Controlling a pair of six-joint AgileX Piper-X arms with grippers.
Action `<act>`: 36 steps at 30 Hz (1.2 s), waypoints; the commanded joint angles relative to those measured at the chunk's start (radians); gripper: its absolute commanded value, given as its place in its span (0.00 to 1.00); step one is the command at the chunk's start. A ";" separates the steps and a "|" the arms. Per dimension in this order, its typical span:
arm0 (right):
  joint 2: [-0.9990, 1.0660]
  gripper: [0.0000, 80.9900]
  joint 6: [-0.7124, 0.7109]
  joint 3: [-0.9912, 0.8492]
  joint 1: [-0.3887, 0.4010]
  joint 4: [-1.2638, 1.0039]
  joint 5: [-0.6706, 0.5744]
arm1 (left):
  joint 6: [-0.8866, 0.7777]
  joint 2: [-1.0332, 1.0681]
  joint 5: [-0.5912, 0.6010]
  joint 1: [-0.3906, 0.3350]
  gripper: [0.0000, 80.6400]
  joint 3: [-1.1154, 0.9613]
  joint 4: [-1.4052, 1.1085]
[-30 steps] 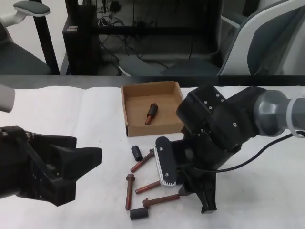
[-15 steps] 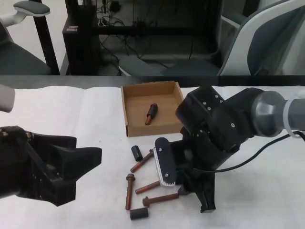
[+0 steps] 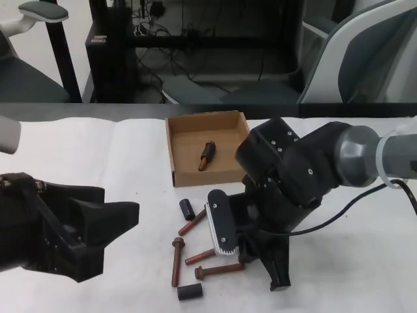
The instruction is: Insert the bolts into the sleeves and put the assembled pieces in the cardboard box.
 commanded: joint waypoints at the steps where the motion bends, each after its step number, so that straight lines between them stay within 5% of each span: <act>1: 0.024 0.18 -0.006 0.008 0.001 -0.005 0.035 | 0.000 -0.009 -0.004 -0.001 0.64 -0.001 -0.013; 7: 0.024 0.15 -0.003 -0.011 0.001 0.013 0.092 | 0.000 -0.009 -0.042 -0.001 0.64 -0.001 -0.012; 12: -0.009 0.00 0.101 -0.071 0.001 0.065 0.059 | 0.000 -0.009 -0.058 -0.001 0.64 -0.001 -0.010; 25: -0.279 0.01 0.448 -0.091 0.019 0.186 -0.095 | 0.062 0.011 -0.032 -0.001 0.64 -0.001 0.035; 36: -0.488 0.01 0.731 -0.073 0.084 0.253 -0.148 | 0.073 0.231 -0.011 -0.003 0.64 -0.019 0.109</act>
